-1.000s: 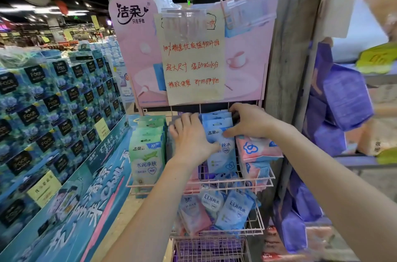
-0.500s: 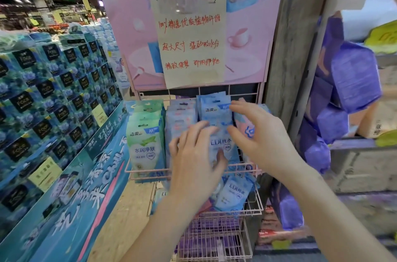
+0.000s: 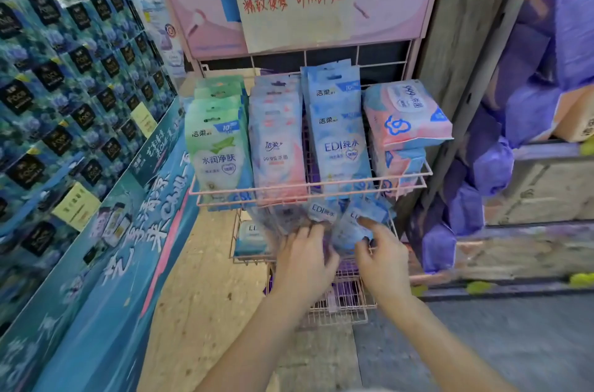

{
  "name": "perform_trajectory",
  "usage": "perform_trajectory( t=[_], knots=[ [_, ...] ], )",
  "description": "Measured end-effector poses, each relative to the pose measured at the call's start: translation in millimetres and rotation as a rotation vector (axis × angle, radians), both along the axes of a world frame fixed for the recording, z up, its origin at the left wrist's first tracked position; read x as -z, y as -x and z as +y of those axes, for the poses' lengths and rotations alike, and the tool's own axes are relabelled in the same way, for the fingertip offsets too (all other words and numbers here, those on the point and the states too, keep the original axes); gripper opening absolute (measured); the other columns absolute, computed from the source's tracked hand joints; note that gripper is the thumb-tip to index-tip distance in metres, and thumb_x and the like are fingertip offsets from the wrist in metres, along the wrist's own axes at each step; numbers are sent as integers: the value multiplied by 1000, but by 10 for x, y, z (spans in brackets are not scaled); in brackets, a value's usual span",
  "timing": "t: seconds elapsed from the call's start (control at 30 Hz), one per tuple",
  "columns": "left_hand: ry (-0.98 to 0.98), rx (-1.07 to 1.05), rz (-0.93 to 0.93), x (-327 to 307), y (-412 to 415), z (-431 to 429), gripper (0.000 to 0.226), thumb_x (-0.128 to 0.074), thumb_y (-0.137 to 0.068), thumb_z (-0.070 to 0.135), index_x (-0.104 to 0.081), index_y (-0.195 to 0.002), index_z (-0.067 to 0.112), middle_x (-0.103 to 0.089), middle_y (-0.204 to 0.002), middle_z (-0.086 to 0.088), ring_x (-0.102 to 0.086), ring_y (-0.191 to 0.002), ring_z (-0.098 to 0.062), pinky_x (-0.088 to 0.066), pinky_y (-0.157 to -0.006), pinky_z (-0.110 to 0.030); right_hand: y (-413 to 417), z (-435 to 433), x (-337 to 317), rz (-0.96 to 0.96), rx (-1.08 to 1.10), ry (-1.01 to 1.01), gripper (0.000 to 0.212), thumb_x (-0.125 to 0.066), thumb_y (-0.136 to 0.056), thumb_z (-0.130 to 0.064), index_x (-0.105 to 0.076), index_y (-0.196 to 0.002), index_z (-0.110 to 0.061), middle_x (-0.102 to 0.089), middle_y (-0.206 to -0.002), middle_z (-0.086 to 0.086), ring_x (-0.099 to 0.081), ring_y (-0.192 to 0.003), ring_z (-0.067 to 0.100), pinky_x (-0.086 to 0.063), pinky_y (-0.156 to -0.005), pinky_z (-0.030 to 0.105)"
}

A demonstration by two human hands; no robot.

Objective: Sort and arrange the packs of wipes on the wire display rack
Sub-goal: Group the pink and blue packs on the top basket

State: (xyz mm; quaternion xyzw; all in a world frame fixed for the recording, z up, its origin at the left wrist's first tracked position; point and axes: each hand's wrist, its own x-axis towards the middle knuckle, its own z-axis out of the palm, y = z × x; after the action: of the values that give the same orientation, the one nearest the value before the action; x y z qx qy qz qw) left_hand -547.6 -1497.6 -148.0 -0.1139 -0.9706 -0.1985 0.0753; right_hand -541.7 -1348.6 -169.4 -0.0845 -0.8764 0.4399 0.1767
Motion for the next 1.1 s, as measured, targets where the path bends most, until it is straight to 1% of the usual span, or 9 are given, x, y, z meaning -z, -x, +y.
perform_trajectory(
  t=[0.23,0.33,0.43,0.6,0.67,0.77,0.9,1.0,1.1],
  knots=[
    [-32,35,-233,2,95,269,44,-54,-98,29,-50,-141,19,-66,-123,-16,-61,-116,-39,-48,-96,-47,256,27,-22,-327,39,94,46,-60,-88,0,-57,-134,2,-68,-123,23,-63,-117,39,-46,-93,33],
    [-136,48,-328,88,291,436,65,-62,-93,21,-36,-153,23,-61,-136,-17,-62,-119,-42,-54,-95,-49,418,98,-37,-422,33,155,36,-61,-88,-6,-63,-124,-4,-71,-119,20,-65,-113,37,-48,-88,32],
    [-65,33,-366,147,439,645,75,-70,-89,15,-32,-153,15,-42,-150,-16,-49,-135,-41,-50,-104,-51,542,218,-48,-494,28,219,27,-63,-88,-9,-69,-114,-12,-73,-112,14,-67,-107,32,-54,-89,36],
    [-111,-136,-442,188,546,836,80,-72,-91,16,-26,-156,9,-32,-158,-17,-37,-144,-39,-40,-115,-48,570,354,-50,-487,54,516,29,-54,-89,14,-63,-112,-1,-64,-79,3,-60,-65,15,-47,-47,19],
    [-124,-154,-421,207,584,806,74,-72,-92,21,-32,-154,9,-39,-154,-17,-40,-142,-39,-43,-114,-47,548,389,-22,-475,71,609,33,-55,-88,17,-63,-115,0,-65,-78,5,-63,-58,12,-46,-42,16],
    [-186,-77,-331,139,566,744,38,-64,-99,25,-55,-134,14,-58,-136,-15,-53,-128,-38,-51,-101,-48,454,443,-1,-387,12,635,35,-62,-85,15,-69,-118,4,-73,-85,3,-70,-69,8,-52,-56,17],
    [-297,-54,-209,-89,440,613,38,-60,-101,26,-61,-139,20,-60,-136,-17,-51,-127,-40,-47,-106,-45,249,461,-170,-233,-115,650,39,-56,-90,14,-71,-119,-8,-77,-104,1,-70,-81,-6,-52,-68,11],
    [-360,-66,-259,-209,319,439,32,-64,-99,32,-65,-127,17,-73,-111,-11,-64,-105,-34,-50,-84,-34,151,477,-231,-233,-205,623,43,-54,-92,12,-73,-119,-16,-78,-108,-1,-68,-84,1,-52,-72,15],
    [-450,-106,-361,-251,181,275,22,-65,-99,35,-64,-97,12,-64,-79,-1,-61,-79,-24,-38,-56,-25,131,475,-168,-268,-255,621,44,-52,-93,12,-75,-103,-25,-78,-87,-16,-69,-74,-4,-54,-64,15]
  ],
)
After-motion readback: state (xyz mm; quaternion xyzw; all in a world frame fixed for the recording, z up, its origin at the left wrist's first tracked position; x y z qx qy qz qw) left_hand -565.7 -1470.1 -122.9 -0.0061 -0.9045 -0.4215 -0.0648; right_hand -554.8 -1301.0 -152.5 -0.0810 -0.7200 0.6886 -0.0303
